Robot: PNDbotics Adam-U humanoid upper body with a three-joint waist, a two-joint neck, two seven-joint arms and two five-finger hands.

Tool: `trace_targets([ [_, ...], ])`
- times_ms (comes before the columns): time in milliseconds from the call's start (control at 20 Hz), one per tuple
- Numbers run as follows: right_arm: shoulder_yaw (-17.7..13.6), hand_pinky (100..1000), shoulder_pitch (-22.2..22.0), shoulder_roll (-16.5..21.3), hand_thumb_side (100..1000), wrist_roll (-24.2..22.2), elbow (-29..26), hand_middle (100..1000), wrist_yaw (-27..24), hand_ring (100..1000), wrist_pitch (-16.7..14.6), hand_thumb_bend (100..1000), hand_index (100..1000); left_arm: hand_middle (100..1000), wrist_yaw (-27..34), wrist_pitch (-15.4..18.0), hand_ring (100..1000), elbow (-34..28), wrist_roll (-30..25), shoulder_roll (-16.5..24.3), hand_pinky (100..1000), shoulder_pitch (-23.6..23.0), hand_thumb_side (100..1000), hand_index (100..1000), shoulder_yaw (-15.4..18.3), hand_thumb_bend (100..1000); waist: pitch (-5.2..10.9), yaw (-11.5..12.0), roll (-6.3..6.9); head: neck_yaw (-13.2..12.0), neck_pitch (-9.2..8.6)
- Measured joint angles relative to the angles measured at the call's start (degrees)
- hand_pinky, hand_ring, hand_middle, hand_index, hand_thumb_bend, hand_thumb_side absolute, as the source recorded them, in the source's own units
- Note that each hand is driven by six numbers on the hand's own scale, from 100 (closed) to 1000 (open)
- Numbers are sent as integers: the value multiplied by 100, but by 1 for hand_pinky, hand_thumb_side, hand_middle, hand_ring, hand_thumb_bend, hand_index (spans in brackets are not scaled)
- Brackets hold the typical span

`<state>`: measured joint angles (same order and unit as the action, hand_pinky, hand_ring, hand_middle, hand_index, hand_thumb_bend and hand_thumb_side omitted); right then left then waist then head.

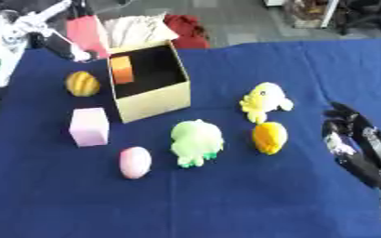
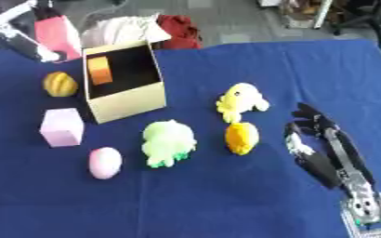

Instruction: Pick up objects on the table and place them in the box.

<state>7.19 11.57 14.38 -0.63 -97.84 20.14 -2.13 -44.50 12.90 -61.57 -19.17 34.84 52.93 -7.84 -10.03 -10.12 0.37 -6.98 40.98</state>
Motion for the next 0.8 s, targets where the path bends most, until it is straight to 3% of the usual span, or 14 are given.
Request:
trace_targets([
  [400,11,839,2,-3,715,-3,2,827,-7,829,-2,100,957,722,87,256,714,1,-528,-208,801,-65,376,852,-271,648,0,0,0,-15,0],
  [600,9,838,2,-3,715,-2,16,827,-7,829,-3,100,957,779,298,240,762,-230,-881,-73,826,-237,434,875,-284,684,0,51,0,5,0],
  [800,1,839,2,-3,715,-2,33,827,-7,829,-3,100,957,742,521,125,726,-534,-947,187,809,-368,385,842,-169,648,0,88,0,11,-1],
])
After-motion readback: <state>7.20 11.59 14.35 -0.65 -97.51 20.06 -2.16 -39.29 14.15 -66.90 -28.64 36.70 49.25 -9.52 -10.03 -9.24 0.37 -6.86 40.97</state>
